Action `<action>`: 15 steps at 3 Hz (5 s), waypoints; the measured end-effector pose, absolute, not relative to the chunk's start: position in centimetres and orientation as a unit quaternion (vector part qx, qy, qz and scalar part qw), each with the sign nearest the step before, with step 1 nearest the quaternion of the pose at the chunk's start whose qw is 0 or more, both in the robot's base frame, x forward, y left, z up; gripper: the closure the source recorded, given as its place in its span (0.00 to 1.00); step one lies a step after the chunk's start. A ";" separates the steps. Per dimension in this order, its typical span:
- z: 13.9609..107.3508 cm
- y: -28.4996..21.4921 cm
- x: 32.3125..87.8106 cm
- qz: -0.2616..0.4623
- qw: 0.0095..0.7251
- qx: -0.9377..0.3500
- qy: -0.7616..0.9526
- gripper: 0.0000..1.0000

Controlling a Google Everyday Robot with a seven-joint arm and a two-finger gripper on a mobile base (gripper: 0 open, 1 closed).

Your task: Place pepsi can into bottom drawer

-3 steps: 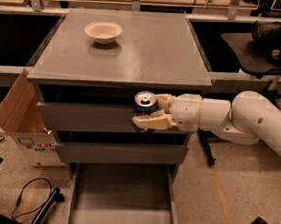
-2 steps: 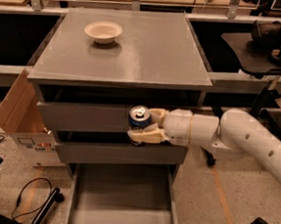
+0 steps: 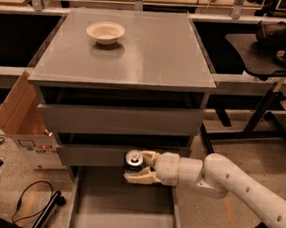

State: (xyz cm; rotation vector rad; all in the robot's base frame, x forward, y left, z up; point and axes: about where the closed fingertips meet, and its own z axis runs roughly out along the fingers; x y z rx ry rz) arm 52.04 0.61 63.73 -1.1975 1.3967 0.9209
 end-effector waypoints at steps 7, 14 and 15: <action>31.5 13.1 60.2 0.463 0.454 -0.520 0.556 1.00; 15.8 16.5 58.9 0.476 0.425 -0.552 0.537 1.00; 15.8 16.8 58.8 0.477 0.424 -0.553 0.536 0.83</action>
Offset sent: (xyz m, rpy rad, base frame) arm -0.0041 0.0086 -0.0480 0.0075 0.0154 0.0261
